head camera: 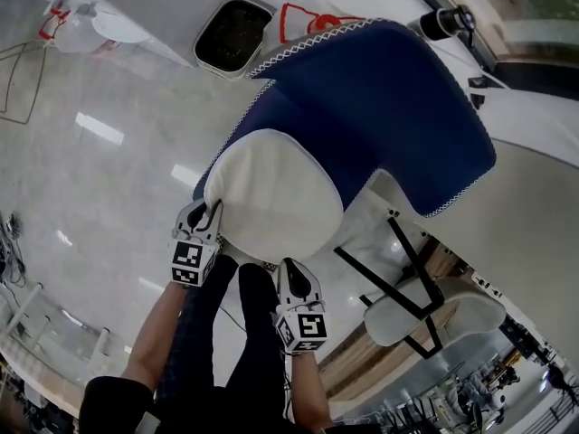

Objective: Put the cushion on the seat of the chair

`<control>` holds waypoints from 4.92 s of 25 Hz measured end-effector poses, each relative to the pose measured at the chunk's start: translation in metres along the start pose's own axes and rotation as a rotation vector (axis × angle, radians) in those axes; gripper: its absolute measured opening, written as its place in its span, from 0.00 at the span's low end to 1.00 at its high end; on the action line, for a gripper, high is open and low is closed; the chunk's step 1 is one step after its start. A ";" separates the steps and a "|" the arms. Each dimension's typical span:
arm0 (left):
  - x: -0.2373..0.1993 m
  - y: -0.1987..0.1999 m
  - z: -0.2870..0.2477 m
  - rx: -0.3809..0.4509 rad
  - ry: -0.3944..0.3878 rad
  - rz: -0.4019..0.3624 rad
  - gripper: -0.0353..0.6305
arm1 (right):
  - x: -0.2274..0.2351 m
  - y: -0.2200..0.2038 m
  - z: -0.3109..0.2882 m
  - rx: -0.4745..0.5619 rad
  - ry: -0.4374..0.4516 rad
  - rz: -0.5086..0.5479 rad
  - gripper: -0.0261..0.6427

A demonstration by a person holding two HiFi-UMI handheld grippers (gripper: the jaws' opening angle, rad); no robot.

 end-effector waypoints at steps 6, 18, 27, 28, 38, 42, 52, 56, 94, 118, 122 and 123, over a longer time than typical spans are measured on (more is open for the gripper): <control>-0.014 -0.015 -0.012 -0.017 -0.003 0.036 0.17 | -0.001 -0.005 -0.011 -0.015 -0.003 -0.008 0.09; -0.025 -0.029 -0.026 -0.020 -0.005 0.063 0.17 | 0.000 -0.006 -0.014 -0.039 -0.008 -0.003 0.09; -0.033 -0.030 -0.015 0.013 -0.010 0.122 0.26 | -0.002 -0.005 -0.006 -0.026 -0.012 -0.007 0.09; -0.036 -0.031 -0.013 0.014 -0.002 0.127 0.28 | -0.004 -0.005 -0.006 -0.023 -0.011 -0.004 0.09; -0.028 -0.008 0.012 0.037 0.020 0.107 0.33 | -0.007 0.014 0.020 0.024 -0.001 0.011 0.09; -0.011 0.014 0.027 0.070 0.028 0.079 0.33 | -0.008 0.029 0.037 0.066 0.007 0.022 0.09; 0.051 0.074 0.089 0.127 0.012 0.015 0.31 | -0.016 0.073 0.101 0.159 0.022 0.067 0.09; 0.077 0.098 0.118 0.150 0.000 -0.012 0.28 | -0.019 0.093 0.129 0.206 0.029 0.095 0.09; 0.277 0.294 0.400 0.467 -0.200 -0.262 0.11 | -0.107 0.203 0.406 0.611 0.002 0.232 0.09; 0.318 0.304 0.452 0.566 -0.263 -0.337 0.09 | -0.120 0.202 0.458 0.759 0.001 0.264 0.09; 0.318 0.305 0.452 0.572 -0.262 -0.336 0.09 | -0.120 0.201 0.457 0.756 0.014 0.260 0.09; 0.319 0.305 0.452 0.572 -0.261 -0.336 0.09 | -0.119 0.201 0.457 0.754 0.018 0.254 0.09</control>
Point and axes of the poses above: the fingertips, and each gripper's own axes: z backward along the fingers, x to its right, y out of its top, the point moved 9 cm from there along z, backward along the fingers, and after that the axes turned 9 degrees about x, right-handed, at the moved point
